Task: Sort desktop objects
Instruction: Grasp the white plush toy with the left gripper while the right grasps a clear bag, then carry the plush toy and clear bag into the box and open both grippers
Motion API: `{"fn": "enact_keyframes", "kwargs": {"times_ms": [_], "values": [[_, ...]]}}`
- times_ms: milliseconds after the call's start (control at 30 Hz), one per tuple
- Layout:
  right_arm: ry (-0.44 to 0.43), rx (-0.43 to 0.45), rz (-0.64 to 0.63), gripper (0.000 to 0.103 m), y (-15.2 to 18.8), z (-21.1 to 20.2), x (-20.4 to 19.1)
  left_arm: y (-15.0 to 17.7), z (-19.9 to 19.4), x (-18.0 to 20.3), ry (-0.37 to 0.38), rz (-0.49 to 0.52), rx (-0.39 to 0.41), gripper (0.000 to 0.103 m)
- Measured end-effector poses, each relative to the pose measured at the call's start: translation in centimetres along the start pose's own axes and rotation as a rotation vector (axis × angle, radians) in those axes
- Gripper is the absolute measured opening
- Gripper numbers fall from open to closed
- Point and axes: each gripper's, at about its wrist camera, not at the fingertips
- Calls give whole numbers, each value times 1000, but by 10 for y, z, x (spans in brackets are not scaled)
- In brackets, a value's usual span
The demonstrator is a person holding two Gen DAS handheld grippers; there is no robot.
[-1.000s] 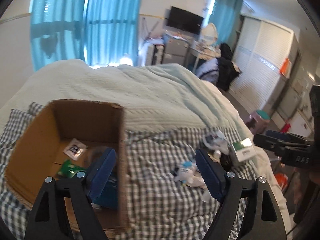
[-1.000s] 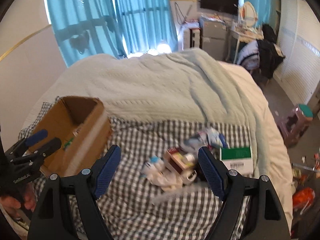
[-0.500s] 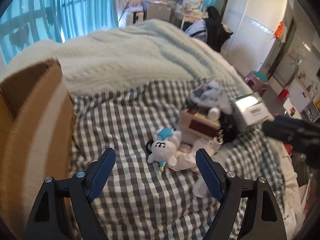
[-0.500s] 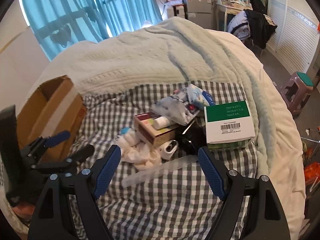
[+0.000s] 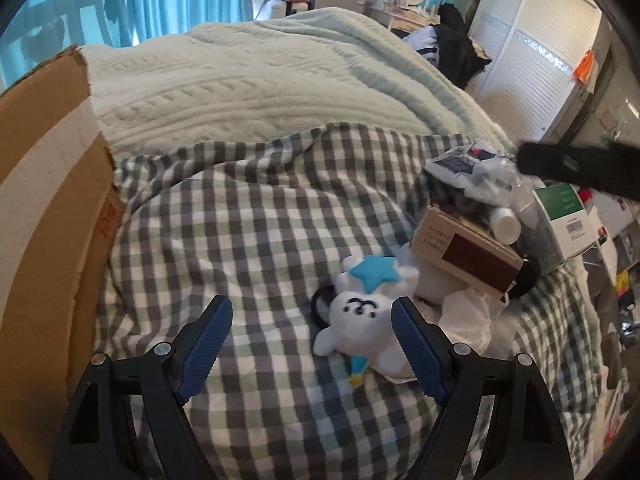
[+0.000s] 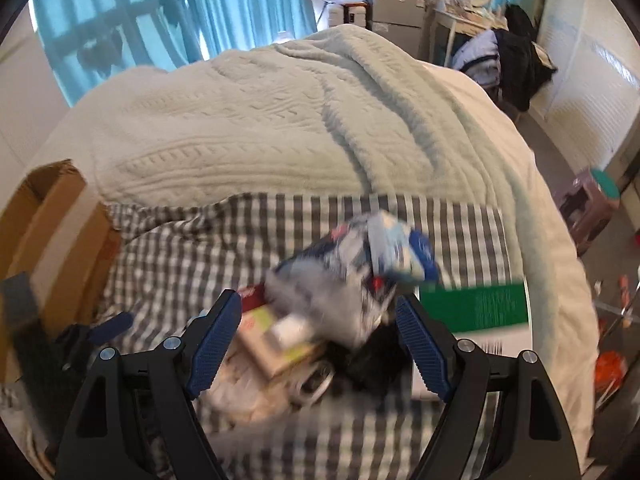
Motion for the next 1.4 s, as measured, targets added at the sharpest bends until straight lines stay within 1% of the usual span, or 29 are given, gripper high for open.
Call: {"fn": "enact_keyframes", "kwargs": {"times_ms": [67, 133, 233, 267, 300, 333, 367, 400, 433, 500, 533, 667, 900, 1100, 1300, 1400], "values": [[0, -4, 5, 80, -10, 8, 1, -2, -1, 3, 27, 11, 5, 85], [-6, -32, 13, 79, -16, 19, 2, -4, 0, 5, 63, 23, 3, 85], [-19, -90, 30, 67, -16, 36, 5, -8, 12, 11, 61, 55, -38, 85], [-16, -112, 26, 60, -15, 41, 5, -9, 19, 11, 61, 56, -54, 81], [-17, -119, 22, 58, -13, 43, 5, -9, 24, 10, 78, 53, -73, 76], [-27, -127, 13, 52, -11, 45, 4, -10, 28, 8, 114, 42, -94, 71], [-27, -130, 6, 45, -10, 44, 3, -11, 32, 6, 157, 30, -117, 54], [-26, -133, 0, 42, -10, 43, 2, -11, 35, 5, 176, 28, -133, 50], [-26, -132, -8, 35, -9, 42, 2, -10, 34, 5, 175, 34, -128, 50], [-31, -129, -19, 27, -9, 37, 1, -9, 30, 7, 160, 56, -119, 50], [-37, -128, -22, 19, -8, 35, 1, -8, 27, 7, 148, 60, -115, 50], [-68, -113, -17, 16, -5, 22, 0, -8, 13, 0, 146, 26, -111, 50], [-113, -77, -17, 15, 4, -10, -7, -11, -13, -12, 126, -14, -72, 50], [-153, -45, -23, 15, 14, -41, -15, -12, -39, -27, 146, -65, -59, 50], [-191, 11, -25, 15, 24, -80, -23, -10, -74, -28, 169, -83, -34, 50], [-206, 42, -33, 15, 29, -100, -27, -9, -94, -27, 171, -93, -9, 50]]}}
Point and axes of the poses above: each gripper's, at about its wrist camera, not at the fingertips, and z roughly the way its jaws point, x to its right, y to its underside, and after that the axes turned 7 degrees about -x, right-handed
